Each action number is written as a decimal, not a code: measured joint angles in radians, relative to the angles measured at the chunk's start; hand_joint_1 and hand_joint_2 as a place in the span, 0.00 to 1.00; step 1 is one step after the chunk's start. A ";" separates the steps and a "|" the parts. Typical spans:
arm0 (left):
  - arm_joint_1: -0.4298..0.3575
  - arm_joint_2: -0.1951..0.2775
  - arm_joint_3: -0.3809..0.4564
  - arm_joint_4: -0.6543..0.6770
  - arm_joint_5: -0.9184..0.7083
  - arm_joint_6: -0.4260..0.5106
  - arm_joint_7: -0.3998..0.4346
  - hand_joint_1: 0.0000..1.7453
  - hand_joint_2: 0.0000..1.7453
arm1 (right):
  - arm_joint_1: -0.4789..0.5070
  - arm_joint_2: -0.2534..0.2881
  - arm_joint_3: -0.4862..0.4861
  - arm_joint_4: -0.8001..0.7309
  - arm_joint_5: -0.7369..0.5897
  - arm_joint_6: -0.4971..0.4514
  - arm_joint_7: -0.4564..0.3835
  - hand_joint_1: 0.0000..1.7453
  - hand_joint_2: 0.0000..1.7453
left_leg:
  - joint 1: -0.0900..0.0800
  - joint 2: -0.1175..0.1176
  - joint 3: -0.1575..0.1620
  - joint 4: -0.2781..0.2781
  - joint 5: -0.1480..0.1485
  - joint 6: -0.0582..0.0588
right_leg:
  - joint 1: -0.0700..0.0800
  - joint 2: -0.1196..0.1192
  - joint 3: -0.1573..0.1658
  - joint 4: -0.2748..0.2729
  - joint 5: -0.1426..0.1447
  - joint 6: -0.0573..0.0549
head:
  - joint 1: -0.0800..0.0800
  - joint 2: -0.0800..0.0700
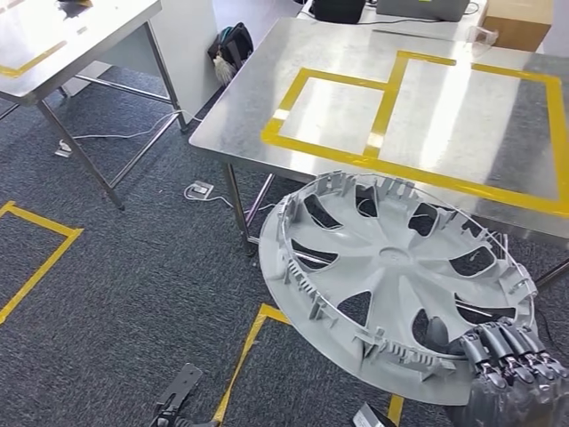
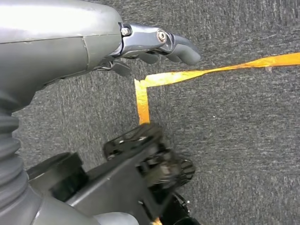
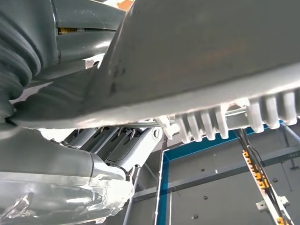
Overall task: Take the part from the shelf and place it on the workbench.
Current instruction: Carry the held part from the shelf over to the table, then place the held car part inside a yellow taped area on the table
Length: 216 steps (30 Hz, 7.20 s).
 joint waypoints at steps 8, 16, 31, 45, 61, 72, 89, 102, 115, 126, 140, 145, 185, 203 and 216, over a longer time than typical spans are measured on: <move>0.005 0.006 -0.001 0.000 0.010 0.002 0.000 0.00 1.00 | 0.005 0.001 -0.014 -0.005 0.000 0.000 -0.021 1.00 1.00 | -0.002 -0.001 0.033 -0.261 0.190 0.019 | 0.007 0.016 0.069 0.002 -0.062 0.029 | 0.001 0.000; 0.005 0.007 -0.001 0.000 0.010 0.002 0.000 0.00 1.00 | 0.006 0.001 -0.016 -0.006 0.000 0.000 -0.022 1.00 1.00 | -0.001 -0.001 0.036 -0.263 0.191 0.021 | 0.008 0.015 0.076 0.004 -0.059 0.033 | 0.002 0.000; 0.005 0.007 -0.001 0.000 0.010 0.002 0.000 0.00 1.00 | 0.006 0.001 -0.016 -0.006 0.000 0.000 -0.022 1.00 1.00 | -0.001 -0.001 0.036 -0.263 0.191 0.021 | 0.008 0.015 0.076 0.004 -0.059 0.033 | 0.002 0.000; 0.005 0.007 -0.001 0.000 0.010 0.002 0.000 0.00 1.00 | 0.006 0.001 -0.016 -0.006 0.000 0.000 -0.022 1.00 1.00 | -0.001 -0.001 0.036 -0.263 0.191 0.021 | 0.008 0.015 0.076 0.004 -0.059 0.033 | 0.002 0.000; 0.005 0.007 -0.001 0.000 0.010 0.002 0.000 0.00 1.00 | 0.006 0.001 -0.016 -0.006 0.000 0.000 -0.022 1.00 1.00 | -0.001 -0.001 0.036 -0.263 0.191 0.021 | 0.008 0.015 0.076 0.004 -0.059 0.033 | 0.002 0.000; 0.005 0.007 -0.001 0.000 0.010 0.002 0.000 0.00 1.00 | 0.006 0.001 -0.016 -0.006 0.000 0.000 -0.022 1.00 1.00 | -0.001 -0.001 0.036 -0.263 0.191 0.021 | 0.008 0.015 0.076 0.004 -0.059 0.033 | 0.002 0.000; 0.005 0.007 -0.001 0.000 0.010 0.002 0.000 0.00 1.00 | 0.006 0.001 -0.016 -0.006 0.000 0.000 -0.022 1.00 1.00 | -0.001 -0.001 0.036 -0.263 0.191 0.021 | 0.008 0.015 0.076 0.004 -0.059 0.033 | 0.002 0.000; 0.005 0.007 -0.001 0.000 0.010 0.002 0.000 0.00 1.00 | 0.006 0.001 -0.016 -0.006 0.000 0.000 -0.022 1.00 1.00 | -0.001 -0.001 0.036 -0.263 0.191 0.021 | 0.008 0.015 0.076 0.004 -0.059 0.033 | 0.002 0.000; 0.005 0.007 -0.001 0.000 0.010 0.002 0.000 0.00 1.00 | 0.006 0.001 -0.016 -0.006 0.000 0.000 -0.022 1.00 1.00 | -0.001 -0.001 0.036 -0.263 0.191 0.021 | 0.008 0.015 0.076 0.004 -0.059 0.033 | 0.002 0.000; 0.005 0.007 -0.001 0.000 0.010 0.002 0.000 0.00 1.00 | 0.006 0.001 -0.016 -0.006 0.000 0.000 -0.022 1.00 1.00 | -0.001 -0.001 0.036 -0.263 0.191 0.021 | 0.008 0.015 0.076 0.004 -0.059 0.033 | 0.002 0.000; 0.005 0.007 -0.001 0.000 0.010 0.002 0.000 0.00 1.00 | 0.006 0.001 -0.016 -0.006 0.000 0.000 -0.022 1.00 1.00 | -0.001 -0.001 0.036 -0.263 0.191 0.021 | 0.008 0.015 0.076 0.004 -0.059 0.033 | 0.002 0.000; 0.005 0.007 -0.001 0.000 0.010 0.002 0.000 0.00 1.00 | 0.006 0.001 -0.016 -0.006 0.000 0.000 -0.022 1.00 1.00 | -0.001 -0.001 0.036 -0.263 0.191 0.021 | 0.008 0.015 0.076 0.004 -0.059 0.033 | 0.002 0.000; 0.005 0.007 -0.001 0.000 0.010 0.002 0.000 0.00 1.00 | 0.006 0.001 -0.016 -0.006 0.000 0.000 -0.022 1.00 1.00 | -0.001 -0.001 0.036 -0.263 0.191 0.021 | 0.008 0.015 0.076 0.004 -0.059 0.033 | 0.002 0.000; 0.004 0.020 -0.098 -0.001 0.058 -0.020 0.030 0.00 0.50 | -0.218 -0.335 -0.096 0.468 -0.479 0.356 0.120 0.50 0.50 | -0.010 0.007 0.147 -0.297 0.148 0.029 | 0.006 0.000 0.005 -0.014 0.019 0.031 | -0.007 0.000; 0.017 0.026 -0.124 -0.001 0.086 -0.012 0.037 0.00 0.00 | -0.289 -0.349 -0.278 0.626 -0.595 0.382 0.255 0.00 0.00 | -0.014 0.010 0.182 -0.308 0.133 0.030 | 0.006 -0.004 -0.019 -0.021 0.047 0.030 | -0.009 0.000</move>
